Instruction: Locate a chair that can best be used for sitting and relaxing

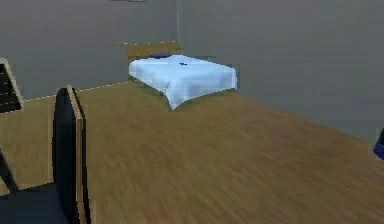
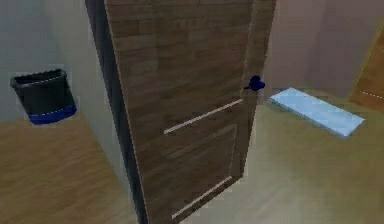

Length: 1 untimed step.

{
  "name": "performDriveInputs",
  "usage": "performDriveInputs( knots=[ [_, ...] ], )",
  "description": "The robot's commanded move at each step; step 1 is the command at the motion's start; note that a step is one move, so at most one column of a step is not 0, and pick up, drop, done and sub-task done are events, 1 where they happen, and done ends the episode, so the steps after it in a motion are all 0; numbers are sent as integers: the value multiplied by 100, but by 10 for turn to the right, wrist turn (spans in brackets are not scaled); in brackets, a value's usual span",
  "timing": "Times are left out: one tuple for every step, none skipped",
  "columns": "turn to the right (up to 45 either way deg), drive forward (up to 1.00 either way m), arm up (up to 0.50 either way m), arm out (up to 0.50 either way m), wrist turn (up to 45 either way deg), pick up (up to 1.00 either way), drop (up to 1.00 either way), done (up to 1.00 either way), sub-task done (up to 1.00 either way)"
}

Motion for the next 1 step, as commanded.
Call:
performDriveInputs(
  knots=[
    [0, 60, 0, 0, 0, 0, 0, 0, 0]
  ],
)
